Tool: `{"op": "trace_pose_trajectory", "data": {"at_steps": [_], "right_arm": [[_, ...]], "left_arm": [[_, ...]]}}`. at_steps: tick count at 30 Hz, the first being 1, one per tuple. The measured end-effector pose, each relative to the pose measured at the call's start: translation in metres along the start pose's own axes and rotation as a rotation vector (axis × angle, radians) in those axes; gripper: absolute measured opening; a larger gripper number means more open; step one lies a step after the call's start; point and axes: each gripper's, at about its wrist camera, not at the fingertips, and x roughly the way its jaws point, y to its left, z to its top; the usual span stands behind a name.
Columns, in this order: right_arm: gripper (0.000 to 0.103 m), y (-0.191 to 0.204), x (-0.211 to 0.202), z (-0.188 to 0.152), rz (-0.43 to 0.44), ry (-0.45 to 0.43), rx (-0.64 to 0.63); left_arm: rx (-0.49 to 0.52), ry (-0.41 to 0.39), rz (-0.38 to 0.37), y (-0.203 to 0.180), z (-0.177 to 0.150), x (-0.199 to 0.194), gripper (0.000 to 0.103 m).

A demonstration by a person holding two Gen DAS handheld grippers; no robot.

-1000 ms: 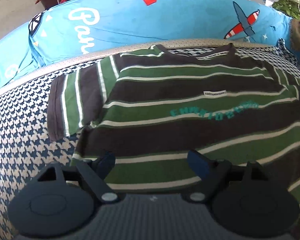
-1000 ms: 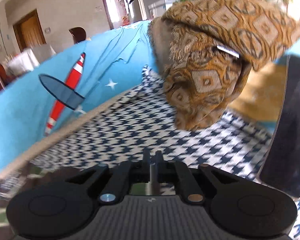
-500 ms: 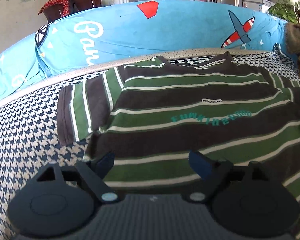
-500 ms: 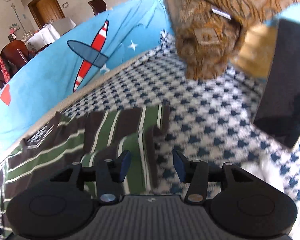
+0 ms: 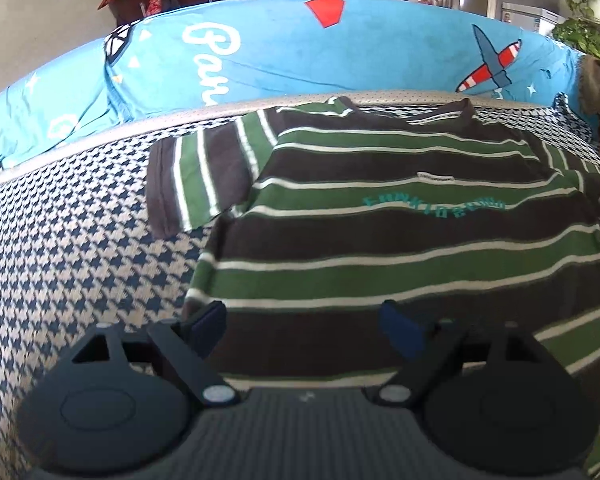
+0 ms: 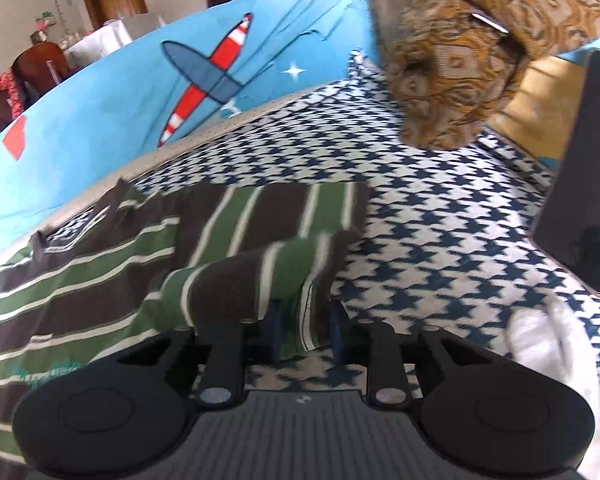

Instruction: Fold clothes

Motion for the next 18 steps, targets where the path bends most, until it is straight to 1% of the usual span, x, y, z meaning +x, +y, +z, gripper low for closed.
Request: {"op": "trace_pose_trajectory", "data": {"at_steps": [1, 2, 5, 7, 10, 12, 14, 16, 18], "right_arm": [[0.017, 0.003, 0.0, -0.001, -0.011, -0.004, -0.012], [0.015, 0.005, 0.0, -0.002, -0.021, -0.008, -0.019], [0.01, 0.009, -0.004, -0.004, -0.051, -0.019, -0.012], [0.009, 0.008, -0.011, -0.005, -0.088, -0.035, 0.014], [0.009, -0.001, -0.026, -0.006, -0.125, -0.076, 0.087], [0.008, -0.006, -0.033, -0.008, -0.147, -0.09, 0.121], [0.008, -0.01, -0.033, -0.009, -0.172, -0.081, 0.126], [0.008, -0.01, -0.029, -0.011, -0.176, -0.053, 0.111], [0.008, -0.012, -0.029, -0.012, -0.173, -0.051, 0.12]], "left_arm": [[-0.004, 0.0, 0.007, 0.002, -0.001, 0.0, 0.087], [-0.008, 0.0, 0.015, 0.004, -0.002, 0.0, 0.087], [-0.027, 0.009, 0.024, 0.011, -0.005, 0.001, 0.088], [-0.041, 0.018, 0.02, 0.015, -0.007, 0.002, 0.088], [-0.047, 0.016, 0.016, 0.019, -0.01, -0.001, 0.088], [-0.049, 0.014, 0.012, 0.021, -0.013, -0.003, 0.09], [-0.04, 0.016, 0.003, 0.021, -0.017, -0.007, 0.092], [-0.029, 0.021, -0.006, 0.019, -0.024, -0.01, 0.092], [-0.018, 0.025, -0.014, 0.017, -0.031, -0.014, 0.092]]}}
